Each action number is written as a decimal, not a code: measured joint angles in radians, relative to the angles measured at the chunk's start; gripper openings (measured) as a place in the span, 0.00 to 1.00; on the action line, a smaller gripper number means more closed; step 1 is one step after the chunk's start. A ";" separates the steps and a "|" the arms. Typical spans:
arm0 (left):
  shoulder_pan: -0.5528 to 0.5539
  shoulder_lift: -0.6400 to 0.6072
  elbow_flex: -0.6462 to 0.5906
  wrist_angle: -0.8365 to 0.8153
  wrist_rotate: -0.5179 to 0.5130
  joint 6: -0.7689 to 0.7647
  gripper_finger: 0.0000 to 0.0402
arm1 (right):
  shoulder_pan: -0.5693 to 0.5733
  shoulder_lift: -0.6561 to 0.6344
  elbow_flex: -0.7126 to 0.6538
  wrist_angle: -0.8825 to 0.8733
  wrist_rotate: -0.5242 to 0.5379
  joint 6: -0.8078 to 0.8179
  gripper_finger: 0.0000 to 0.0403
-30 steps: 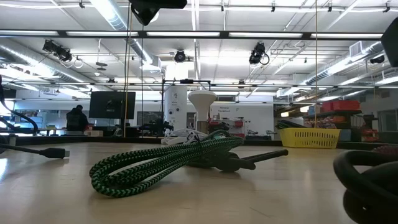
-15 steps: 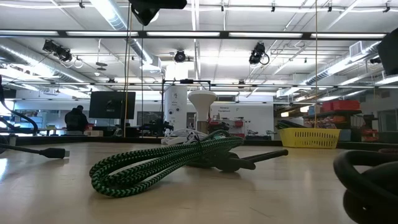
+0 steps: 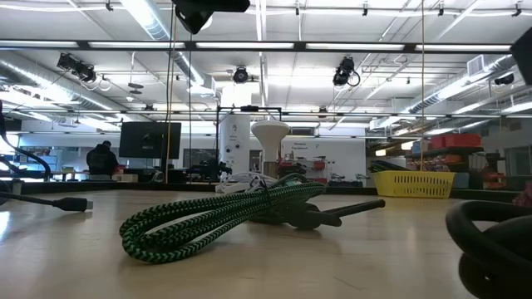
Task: Pick & Place USB Port
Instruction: Put the pink USB cable into the yellow bin
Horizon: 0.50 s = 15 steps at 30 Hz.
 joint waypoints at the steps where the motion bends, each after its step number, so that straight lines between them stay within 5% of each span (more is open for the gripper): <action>1: 0.000 0.000 0.000 0.000 0.000 0.000 0.20 | 0.000 -0.005 0.000 -0.010 0.002 0.000 0.03; 8: 0.000 0.000 0.000 0.000 0.000 0.000 0.20 | -0.023 -0.056 0.050 -0.134 0.014 -0.038 0.03; 15: 0.000 0.000 0.000 0.000 0.000 0.000 0.20 | -0.052 -0.084 0.270 -0.324 0.145 -0.187 0.03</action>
